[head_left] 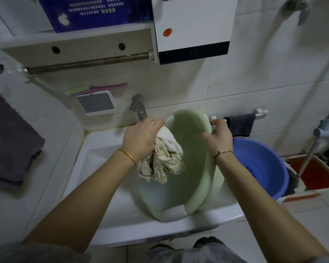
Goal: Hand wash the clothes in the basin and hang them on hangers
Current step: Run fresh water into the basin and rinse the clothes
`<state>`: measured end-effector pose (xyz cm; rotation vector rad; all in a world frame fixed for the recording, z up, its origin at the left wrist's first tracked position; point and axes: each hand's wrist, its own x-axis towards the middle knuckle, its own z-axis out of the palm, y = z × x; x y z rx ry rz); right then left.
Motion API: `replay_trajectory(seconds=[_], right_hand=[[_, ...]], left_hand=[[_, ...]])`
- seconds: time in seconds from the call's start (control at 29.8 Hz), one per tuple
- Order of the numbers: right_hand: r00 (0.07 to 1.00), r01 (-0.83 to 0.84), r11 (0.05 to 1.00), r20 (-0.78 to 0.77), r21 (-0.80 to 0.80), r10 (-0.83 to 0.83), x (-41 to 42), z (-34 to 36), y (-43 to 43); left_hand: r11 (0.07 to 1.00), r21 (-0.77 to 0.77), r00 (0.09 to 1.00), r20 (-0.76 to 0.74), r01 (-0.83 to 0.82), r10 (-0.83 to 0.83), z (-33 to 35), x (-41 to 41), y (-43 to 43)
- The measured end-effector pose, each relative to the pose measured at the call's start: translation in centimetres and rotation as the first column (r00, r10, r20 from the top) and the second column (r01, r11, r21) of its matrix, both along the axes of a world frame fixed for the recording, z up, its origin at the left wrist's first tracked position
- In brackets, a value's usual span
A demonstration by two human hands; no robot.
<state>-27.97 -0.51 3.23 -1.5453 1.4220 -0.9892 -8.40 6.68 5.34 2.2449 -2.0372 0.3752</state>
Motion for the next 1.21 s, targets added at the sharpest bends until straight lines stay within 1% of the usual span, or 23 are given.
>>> replay_trajectory(seconds=[0.24,0.4,0.54,0.84,1.01,1.21], right_hand=[[0.998,-0.047,0.998,-0.047,-0.046,0.045,0.9,1.3,0.0],[0.988,-0.074,0.991,-0.14,-0.111,0.058,1.6,2.3,0.2],[0.981,-0.104,0.982,-0.176,-0.156,0.076,2.3,3.4,0.5],[0.926,-0.209,0.949,-0.359,-0.236,0.115,3.8,5.4,1.5],[0.895,-0.228,0.937,-0.435,-0.265,0.095,3.8,5.9,2.1],[0.886,-0.228,0.935,-0.456,-0.273,0.083,3.4,6.0,2.3]], left_hand=[[1.0,-0.014,1.0,-0.004,-0.01,0.01,0.1,0.0,0.1],[1.0,-0.018,1.0,-0.006,-0.018,0.018,0.4,-0.1,0.3],[0.999,-0.025,0.999,0.005,-0.032,0.032,0.6,-0.3,0.6],[0.999,-0.038,0.999,-0.017,-0.034,0.033,0.6,0.0,0.9],[0.998,-0.053,0.999,-0.015,-0.034,0.034,0.8,0.0,0.9],[0.998,-0.061,0.999,-0.029,-0.026,0.024,0.7,-0.3,0.7]])
